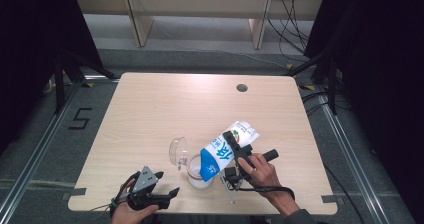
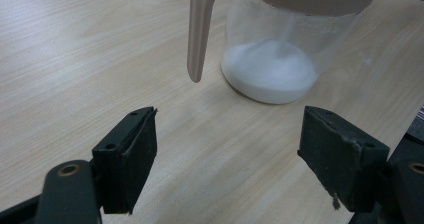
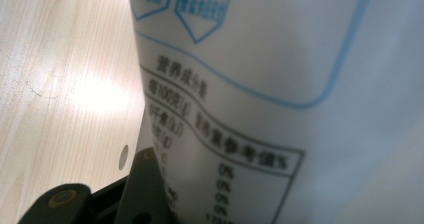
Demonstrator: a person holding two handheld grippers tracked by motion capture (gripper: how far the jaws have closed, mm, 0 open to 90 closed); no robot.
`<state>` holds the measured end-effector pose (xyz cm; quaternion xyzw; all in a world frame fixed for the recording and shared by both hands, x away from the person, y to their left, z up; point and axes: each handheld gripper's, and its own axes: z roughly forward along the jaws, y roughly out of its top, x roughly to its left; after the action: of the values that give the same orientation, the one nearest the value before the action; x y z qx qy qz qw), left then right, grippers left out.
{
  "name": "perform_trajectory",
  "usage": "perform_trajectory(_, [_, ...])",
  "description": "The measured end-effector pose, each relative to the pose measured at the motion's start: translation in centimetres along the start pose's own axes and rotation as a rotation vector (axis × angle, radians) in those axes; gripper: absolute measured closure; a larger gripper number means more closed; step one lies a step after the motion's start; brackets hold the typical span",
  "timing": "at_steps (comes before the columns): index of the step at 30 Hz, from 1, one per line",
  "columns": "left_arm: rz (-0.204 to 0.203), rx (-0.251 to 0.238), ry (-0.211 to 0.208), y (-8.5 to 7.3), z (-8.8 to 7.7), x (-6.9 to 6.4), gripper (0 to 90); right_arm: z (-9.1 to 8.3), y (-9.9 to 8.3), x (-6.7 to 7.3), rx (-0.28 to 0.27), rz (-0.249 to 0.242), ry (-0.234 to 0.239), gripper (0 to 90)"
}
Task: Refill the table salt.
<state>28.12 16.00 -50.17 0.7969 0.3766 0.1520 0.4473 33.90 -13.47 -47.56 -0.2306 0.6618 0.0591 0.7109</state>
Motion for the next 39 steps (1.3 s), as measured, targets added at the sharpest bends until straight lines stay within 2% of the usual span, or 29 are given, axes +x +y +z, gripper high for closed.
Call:
perform_trajectory(1, [0.0, 0.0, 0.0, 0.0, 0.0, 0.0, 22.8, -0.05, -0.02, 0.19, 0.011, 0.024, 0.007, 59.7])
perform_trajectory(3, [0.001, 0.0, 0.0, 0.0, 0.0, 0.01, 22.7, -0.08, -0.04, 0.19, 0.015, 0.029, 0.007, 59.8])
perform_trajectory(4, [0.0, 0.0, 0.0, 0.0, 0.0, 0.01, 22.8, -0.01, -0.06, -0.11, 0.002, -0.015, 0.004, 59.8])
perform_trajectory(6, [0.001, 0.0, 0.0, 0.0, 0.0, 0.01, 22.7, 0.0, -0.06, -0.09, 0.002, -0.002, -0.003, 59.8])
perform_trajectory(7, [0.001, 0.0, 0.0, 0.0, 0.0, 0.02, 22.8, -0.04, -0.08, 0.12, 0.014, 0.024, 0.006, 59.8])
perform_trajectory(11, [-0.001, -0.001, 0.0, 0.0, 0.0, 0.01, 22.8, -0.09, -0.08, 0.19, 0.019, 0.034, 0.006, 59.9])
perform_trajectory(12, [0.0, 0.0, 0.0, 0.0, -0.01, 0.01, 22.8, 0.01, -0.04, -0.09, 0.003, -0.005, 0.0, 59.9])
perform_trajectory(15, [0.001, 0.0, 0.0, 0.0, -0.01, 0.0, 22.7, 0.01, -0.07, -0.19, 0.0, -0.021, 0.002, 60.0])
perform_trajectory(18, [0.0, 0.0, 0.0, 0.0, 0.0, 0.0, 22.8, 0.0, -0.06, 0.13, 0.004, 0.019, -0.006, 60.1])
perform_trajectory(22, [-0.002, -0.002, -0.004, 0.0, -0.01, 0.02, 22.8, -0.04, -0.07, 0.19, 0.009, 0.027, -0.006, 60.3])
perform_trajectory(27, [-0.001, -0.002, -0.004, 0.0, 0.0, 0.02, 22.8, -0.05, -0.03, 0.14, 0.009, 0.022, -0.006, 60.5])
perform_trajectory(28, [-0.002, -0.003, -0.004, 0.0, 0.0, 0.02, 22.8, -0.03, -0.01, -0.06, 0.002, -0.002, -0.012, 60.5])
perform_trajectory(29, [-0.001, -0.002, -0.004, 0.0, 0.0, 0.03, 22.8, -0.06, -0.02, 0.13, 0.01, 0.02, -0.008, 60.6])
perform_trajectory(39, [-0.003, -0.002, -0.003, -0.01, -0.02, 0.01, 22.8, -0.1, 0.01, 0.18, 0.013, 0.012, -0.001, 60.9])
